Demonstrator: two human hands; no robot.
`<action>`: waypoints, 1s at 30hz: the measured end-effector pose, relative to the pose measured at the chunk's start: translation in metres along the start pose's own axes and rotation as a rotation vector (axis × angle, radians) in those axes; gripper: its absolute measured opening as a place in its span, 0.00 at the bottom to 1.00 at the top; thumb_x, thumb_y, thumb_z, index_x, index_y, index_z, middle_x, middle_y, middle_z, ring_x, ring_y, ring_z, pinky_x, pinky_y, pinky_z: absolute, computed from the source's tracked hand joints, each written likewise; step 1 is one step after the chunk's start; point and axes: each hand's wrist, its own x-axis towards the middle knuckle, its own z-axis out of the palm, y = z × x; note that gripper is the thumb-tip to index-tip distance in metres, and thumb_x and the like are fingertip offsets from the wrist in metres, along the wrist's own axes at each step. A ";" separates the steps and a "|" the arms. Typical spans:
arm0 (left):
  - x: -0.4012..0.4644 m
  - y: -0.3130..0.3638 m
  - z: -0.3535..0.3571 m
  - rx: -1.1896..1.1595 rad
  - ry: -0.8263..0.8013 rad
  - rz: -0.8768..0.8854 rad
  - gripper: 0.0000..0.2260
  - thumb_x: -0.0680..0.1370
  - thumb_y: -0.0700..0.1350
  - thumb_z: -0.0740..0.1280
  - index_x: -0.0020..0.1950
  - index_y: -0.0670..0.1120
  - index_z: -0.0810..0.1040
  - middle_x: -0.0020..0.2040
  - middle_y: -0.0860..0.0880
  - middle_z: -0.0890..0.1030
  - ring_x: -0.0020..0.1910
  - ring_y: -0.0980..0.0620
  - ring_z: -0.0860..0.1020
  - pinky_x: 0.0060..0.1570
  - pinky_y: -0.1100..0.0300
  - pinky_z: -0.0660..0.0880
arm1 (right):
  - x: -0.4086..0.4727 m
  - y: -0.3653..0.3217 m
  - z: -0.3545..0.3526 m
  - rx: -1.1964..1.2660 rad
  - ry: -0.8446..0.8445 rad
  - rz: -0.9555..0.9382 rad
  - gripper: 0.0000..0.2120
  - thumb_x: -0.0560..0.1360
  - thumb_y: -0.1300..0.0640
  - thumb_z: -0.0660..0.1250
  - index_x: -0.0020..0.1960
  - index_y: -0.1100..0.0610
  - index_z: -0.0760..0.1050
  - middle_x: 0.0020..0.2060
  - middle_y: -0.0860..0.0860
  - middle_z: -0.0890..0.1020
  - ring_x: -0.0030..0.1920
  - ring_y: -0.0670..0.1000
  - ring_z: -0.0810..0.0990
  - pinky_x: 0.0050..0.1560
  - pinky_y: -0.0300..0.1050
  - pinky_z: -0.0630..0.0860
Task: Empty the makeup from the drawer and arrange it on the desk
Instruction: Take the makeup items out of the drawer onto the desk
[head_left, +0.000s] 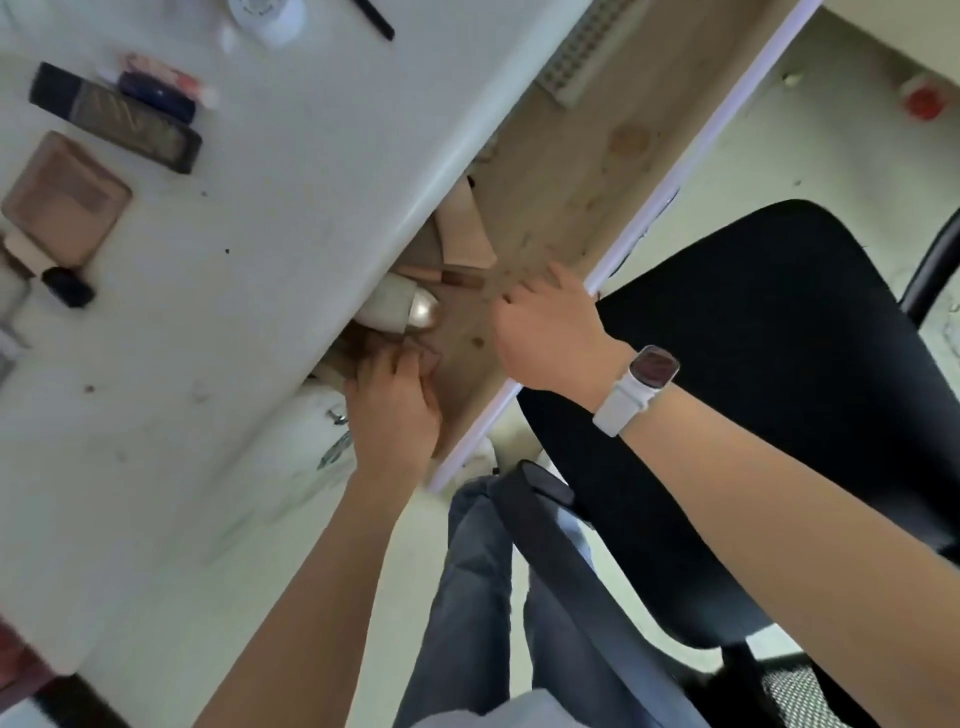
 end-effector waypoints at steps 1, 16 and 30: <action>0.000 -0.002 0.003 0.051 0.018 0.024 0.08 0.69 0.36 0.68 0.46 0.43 0.79 0.43 0.42 0.80 0.45 0.40 0.78 0.48 0.47 0.71 | 0.005 -0.003 -0.002 0.008 -0.061 0.004 0.10 0.71 0.65 0.61 0.51 0.63 0.76 0.48 0.58 0.78 0.53 0.59 0.76 0.60 0.53 0.65; -0.003 -0.033 0.004 0.111 0.003 0.347 0.08 0.65 0.38 0.65 0.42 0.43 0.80 0.46 0.44 0.81 0.46 0.44 0.80 0.52 0.54 0.62 | 0.054 -0.017 0.026 -0.050 -0.297 -0.227 0.27 0.78 0.53 0.58 0.74 0.45 0.53 0.73 0.55 0.55 0.68 0.59 0.62 0.48 0.46 0.69; 0.014 -0.014 0.001 0.275 -0.029 0.221 0.08 0.51 0.33 0.66 0.27 0.43 0.77 0.29 0.47 0.76 0.33 0.45 0.76 0.25 0.63 0.68 | 0.060 -0.027 0.023 -0.059 -0.292 0.061 0.28 0.73 0.49 0.67 0.65 0.62 0.64 0.60 0.61 0.71 0.57 0.61 0.74 0.43 0.48 0.67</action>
